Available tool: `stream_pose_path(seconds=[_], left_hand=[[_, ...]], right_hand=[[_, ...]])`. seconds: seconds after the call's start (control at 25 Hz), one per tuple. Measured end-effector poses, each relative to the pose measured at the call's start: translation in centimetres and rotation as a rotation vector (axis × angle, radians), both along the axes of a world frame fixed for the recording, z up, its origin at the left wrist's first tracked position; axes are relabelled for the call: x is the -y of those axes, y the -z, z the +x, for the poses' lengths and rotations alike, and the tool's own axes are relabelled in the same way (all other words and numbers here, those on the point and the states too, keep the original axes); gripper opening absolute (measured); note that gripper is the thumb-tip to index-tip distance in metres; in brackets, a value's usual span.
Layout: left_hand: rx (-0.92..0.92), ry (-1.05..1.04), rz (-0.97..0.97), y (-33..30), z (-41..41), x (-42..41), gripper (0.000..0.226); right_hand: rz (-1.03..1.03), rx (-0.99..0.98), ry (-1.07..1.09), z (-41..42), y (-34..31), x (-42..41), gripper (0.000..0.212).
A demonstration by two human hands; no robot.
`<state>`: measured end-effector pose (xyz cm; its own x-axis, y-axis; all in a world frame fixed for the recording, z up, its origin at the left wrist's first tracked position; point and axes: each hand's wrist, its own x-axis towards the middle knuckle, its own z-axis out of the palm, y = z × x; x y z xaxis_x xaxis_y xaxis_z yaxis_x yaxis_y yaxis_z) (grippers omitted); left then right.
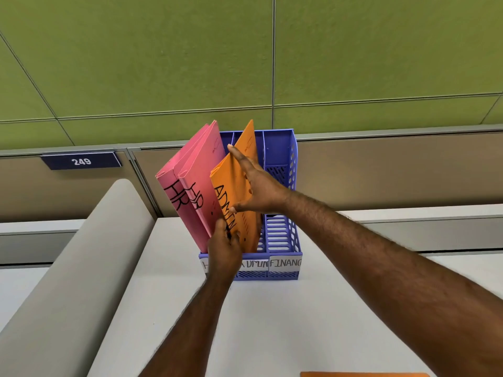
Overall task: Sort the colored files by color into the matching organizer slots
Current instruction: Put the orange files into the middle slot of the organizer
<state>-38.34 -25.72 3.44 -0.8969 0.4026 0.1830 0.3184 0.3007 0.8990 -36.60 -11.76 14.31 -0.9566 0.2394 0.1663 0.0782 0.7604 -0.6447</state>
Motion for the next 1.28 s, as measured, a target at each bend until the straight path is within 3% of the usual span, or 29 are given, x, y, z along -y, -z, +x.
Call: stream_pose_path(seconds=[0.12,0.32,0.56,0.76,1.04,1.28], left_hand=[[-0.021,0.012,0.010,-0.4,0.3,0.2,0.018],[-0.041,-0.011,0.027,-1.3,0.3,2.4,0.046],[0.001,0.013,0.110,-1.5,2.9,7.6,0.036],[0.099,0.075,0.093,1.8,9.4,12.9,0.037],[0.267,0.309,-0.048,7.6,19.7,16.2,0.040],[0.271,0.433,-0.163,10.1,25.9,17.4,0.050]], right_hand=[[-0.016,0.004,0.014,0.7,0.5,0.7,0.132],[-0.151,0.001,0.046,4.1,1.8,1.9,0.125],[-0.320,-0.016,0.174,12.7,6.3,5.5,0.111],[-0.423,-0.006,0.361,22.6,12.5,9.9,0.089],[-0.323,0.051,0.672,35.9,19.5,14.1,0.065],[-0.232,0.124,0.821,43.4,20.8,15.4,0.063]])
